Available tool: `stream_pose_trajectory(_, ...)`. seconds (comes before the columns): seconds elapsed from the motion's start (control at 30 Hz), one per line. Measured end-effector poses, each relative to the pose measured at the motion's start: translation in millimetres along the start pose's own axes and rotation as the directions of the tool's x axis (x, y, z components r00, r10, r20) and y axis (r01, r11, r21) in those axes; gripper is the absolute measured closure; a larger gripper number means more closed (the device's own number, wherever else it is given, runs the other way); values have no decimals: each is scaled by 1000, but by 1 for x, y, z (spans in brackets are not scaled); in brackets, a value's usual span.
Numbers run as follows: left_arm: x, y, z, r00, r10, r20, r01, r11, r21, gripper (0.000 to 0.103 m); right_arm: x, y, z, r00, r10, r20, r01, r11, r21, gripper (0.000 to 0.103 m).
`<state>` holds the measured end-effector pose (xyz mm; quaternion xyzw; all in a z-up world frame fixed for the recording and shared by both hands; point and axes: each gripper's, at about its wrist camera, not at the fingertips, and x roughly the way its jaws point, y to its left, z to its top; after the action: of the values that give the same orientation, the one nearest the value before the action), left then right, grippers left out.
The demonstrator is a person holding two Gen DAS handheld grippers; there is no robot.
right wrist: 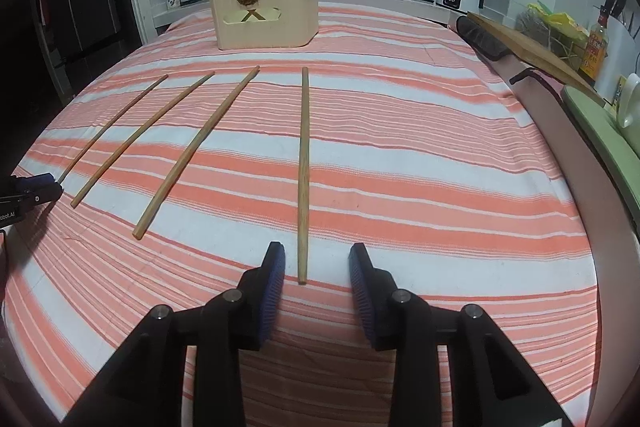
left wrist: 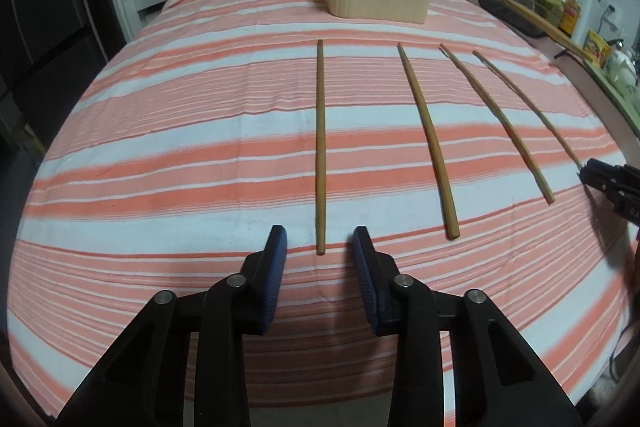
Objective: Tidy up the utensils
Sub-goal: 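Close the left tool on a chopstick while the right tool grasps another chopstick, then lift and carry both held chopsticks toward the cream box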
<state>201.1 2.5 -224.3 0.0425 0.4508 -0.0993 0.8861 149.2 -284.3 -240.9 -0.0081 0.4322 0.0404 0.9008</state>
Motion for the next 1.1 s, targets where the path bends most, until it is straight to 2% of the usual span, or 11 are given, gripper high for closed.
stream_pose_trajectory(0.03,0,-1,1,1000,-4,1,4,1000,-1,83,1,1,0,1000,0,-2,0,1000,-4,68)
stream_pose_trajectory(0.1,2,-1,2,1000,-15,4,15,1000,-5,98,2,3,1,1000,-4,-5,4,1000,-18,69)
stream_pose_trajectory(0.13,2,-1,3,1000,-18,8,18,1000,-6,100,3,4,2,1000,-6,-5,6,1000,-22,71)
stream_pose_trajectory(0.17,3,-1,3,1000,-18,13,18,1000,-8,101,3,4,2,1000,-9,-5,9,1000,-24,81)
stream_pose_trajectory(0.2,3,-1,4,1000,-19,16,19,1000,-9,101,4,4,3,1000,-10,-7,10,1000,-25,95)
stream_pose_trajectory(0.23,3,-1,6,1000,-23,15,23,1000,-10,101,4,4,5,1000,-9,-11,9,1000,-27,97)
stream_pose_trajectory(0.37,-12,7,19,998,-22,55,22,1000,-11,101,-6,3,16,1000,-6,10,6,1000,-27,97)
stream_pose_trajectory(0.57,-55,16,43,988,-22,153,23,1000,-5,101,-51,2,48,993,-11,121,16,999,-39,97)
stream_pose_trajectory(0.83,-118,22,78,954,-39,298,37,999,14,101,-113,11,92,960,3,280,22,996,-87,97)
stream_pose_trajectory(1.1,-155,14,97,927,-87,366,79,996,38,101,-144,16,115,940,65,335,-43,996,-75,97)
